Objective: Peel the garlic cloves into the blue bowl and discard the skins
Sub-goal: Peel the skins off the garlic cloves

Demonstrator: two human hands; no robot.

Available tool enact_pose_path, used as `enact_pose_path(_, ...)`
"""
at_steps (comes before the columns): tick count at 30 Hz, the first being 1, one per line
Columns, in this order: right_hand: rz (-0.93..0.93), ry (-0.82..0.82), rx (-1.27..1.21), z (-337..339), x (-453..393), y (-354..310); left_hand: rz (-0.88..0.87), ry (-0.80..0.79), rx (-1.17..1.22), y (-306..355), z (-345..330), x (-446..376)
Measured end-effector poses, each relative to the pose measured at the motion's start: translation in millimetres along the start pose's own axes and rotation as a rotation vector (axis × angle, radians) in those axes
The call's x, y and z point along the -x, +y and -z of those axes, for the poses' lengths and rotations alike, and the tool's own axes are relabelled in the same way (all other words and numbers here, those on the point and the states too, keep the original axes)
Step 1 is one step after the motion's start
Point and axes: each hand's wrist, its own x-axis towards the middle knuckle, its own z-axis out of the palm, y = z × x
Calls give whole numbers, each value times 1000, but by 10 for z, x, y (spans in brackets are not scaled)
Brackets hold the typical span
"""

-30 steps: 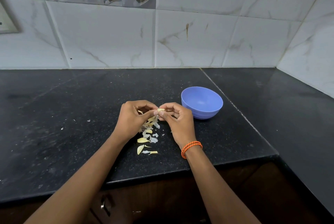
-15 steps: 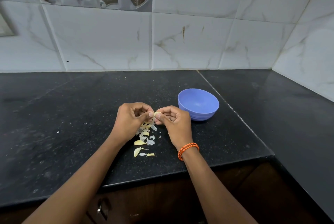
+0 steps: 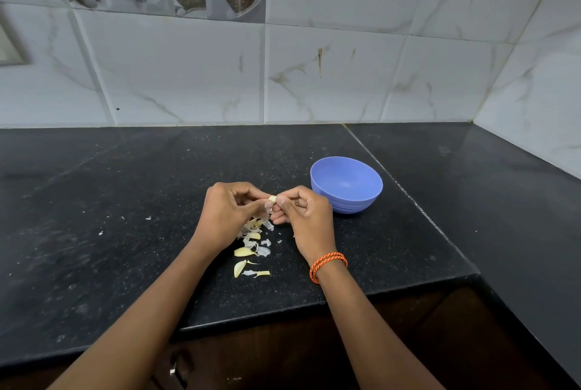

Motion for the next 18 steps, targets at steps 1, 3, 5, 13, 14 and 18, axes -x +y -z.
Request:
enact_pose_path(1, 2, -3, 7, -1, -1, 0, 4, 1, 5, 2, 4, -1)
enact_pose_path(3, 14, -10, 27, -10, 5, -8, 4, 6, 4, 3, 11, 5)
enact_pose_path(5, 41, -9, 52, -20, 13, -22, -4, -1, -12, -2, 8, 7)
enact_pose_path(13, 42, -38, 44, -49, 36, -61, -43, -13, -64, -11, 1, 7)
enact_pose_path(14, 36, -44, 39, -51, 39, -63, -56, -20, -91, -18, -4, 5)
enact_pose_path(18, 17, -57, -5, -28, 38, -65, -73, -22, -174, -26, -61, -1)
